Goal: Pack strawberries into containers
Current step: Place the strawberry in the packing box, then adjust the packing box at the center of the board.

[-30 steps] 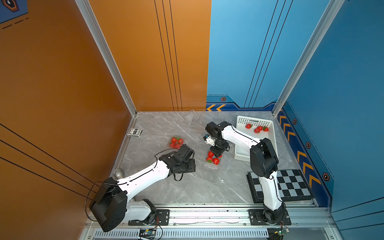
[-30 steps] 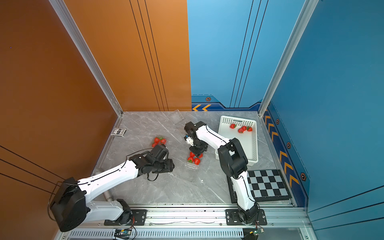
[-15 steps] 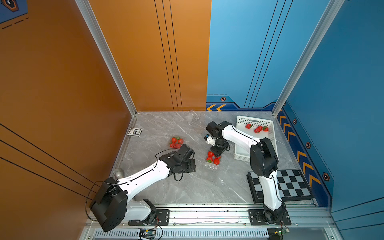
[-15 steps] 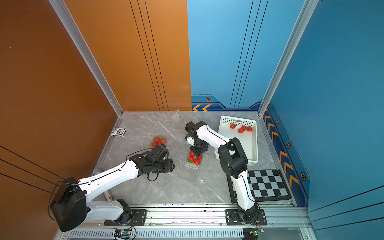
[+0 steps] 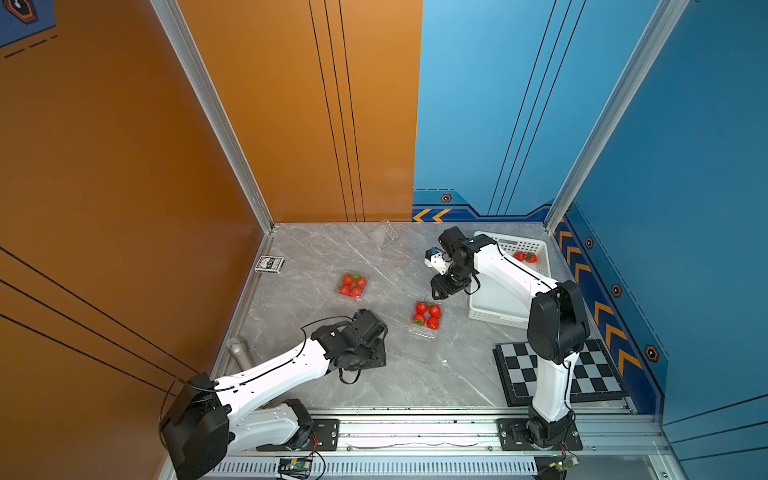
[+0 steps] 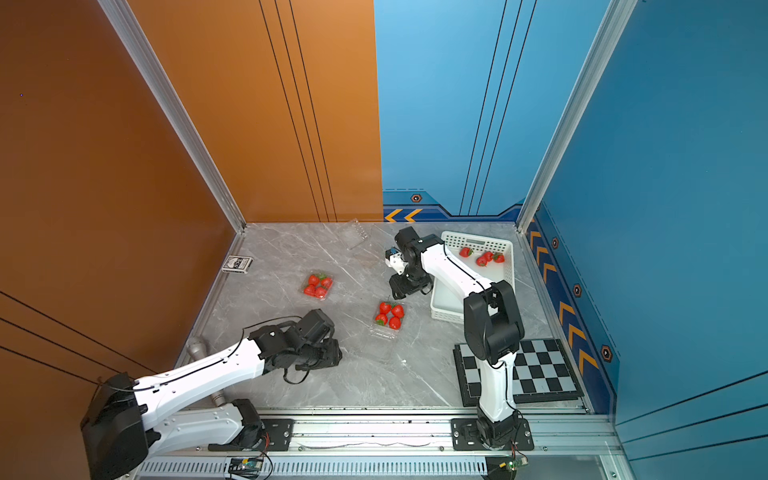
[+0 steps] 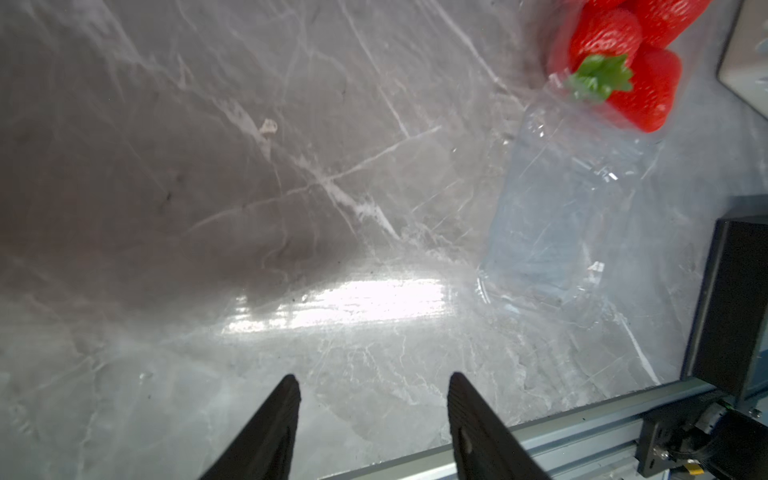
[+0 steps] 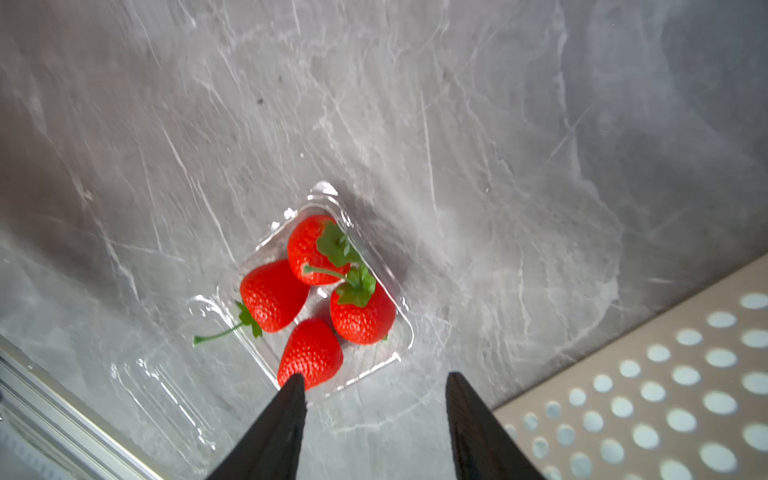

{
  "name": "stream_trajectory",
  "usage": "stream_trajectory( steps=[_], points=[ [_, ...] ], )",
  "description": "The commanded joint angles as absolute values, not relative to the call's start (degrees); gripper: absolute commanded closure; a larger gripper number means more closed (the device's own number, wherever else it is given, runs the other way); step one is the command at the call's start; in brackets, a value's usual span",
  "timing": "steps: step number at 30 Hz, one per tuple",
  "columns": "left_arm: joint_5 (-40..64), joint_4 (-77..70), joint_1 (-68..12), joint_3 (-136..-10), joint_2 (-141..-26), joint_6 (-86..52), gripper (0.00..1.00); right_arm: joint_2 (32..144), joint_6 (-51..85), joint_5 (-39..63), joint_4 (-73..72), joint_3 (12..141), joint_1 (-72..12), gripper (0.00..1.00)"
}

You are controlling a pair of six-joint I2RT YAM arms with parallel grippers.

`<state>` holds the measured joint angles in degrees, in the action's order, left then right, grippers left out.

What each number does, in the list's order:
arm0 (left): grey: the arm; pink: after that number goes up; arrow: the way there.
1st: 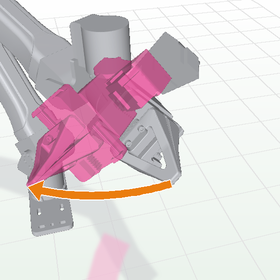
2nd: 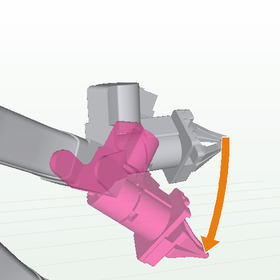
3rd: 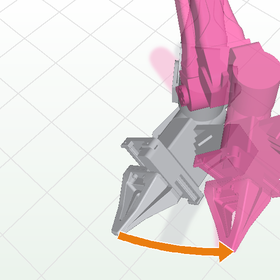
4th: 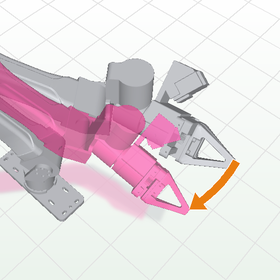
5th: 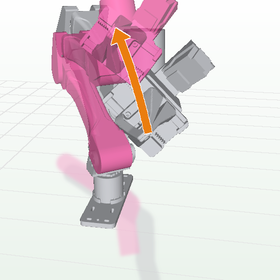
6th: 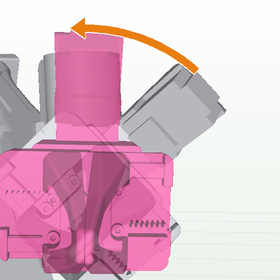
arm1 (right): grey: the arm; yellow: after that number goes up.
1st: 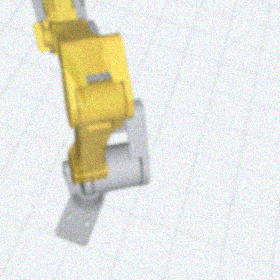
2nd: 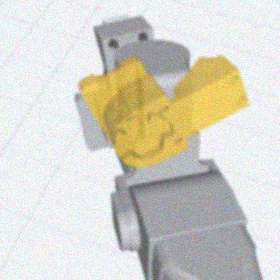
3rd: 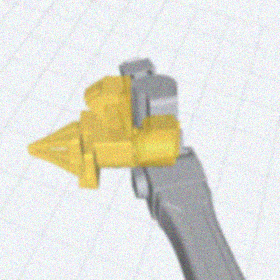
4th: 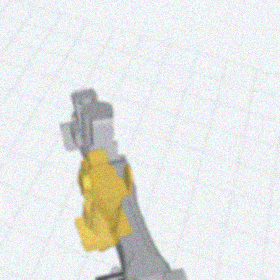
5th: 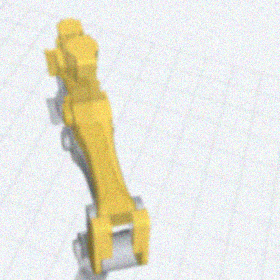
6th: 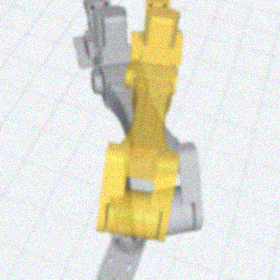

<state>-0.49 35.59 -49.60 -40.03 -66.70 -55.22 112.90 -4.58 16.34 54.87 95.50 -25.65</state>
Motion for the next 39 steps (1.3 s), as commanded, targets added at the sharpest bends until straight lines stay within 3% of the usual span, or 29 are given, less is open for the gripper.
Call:
stream_trajectory(
  steps=[1,7,16,39],
  points=[
    [-1.13,33.08,-53.48,-37.69,-67.84,-61.91,0.41,114.09,-0.88,22.59,51.33,94.90,-24.29,0.41],
    [-0.60,18.56,-57.21,-32.57,-69.24,-67.22,0.39,115.23,0.02,25.64,50.38,94.81,-23.27,0.39],
    [0.90,16.80,-57.12,-35.86,-79.85,-66.37,0.42,117.57,4.46,29.92,48.29,95.49,-20.24,0.39],
    [-0.27,20.21,-52.28,-38.50,-85.92,-65.11,0.44,119.46,9.68,36.41,40.97,91.68,-17.06,0.39]
  ],
)
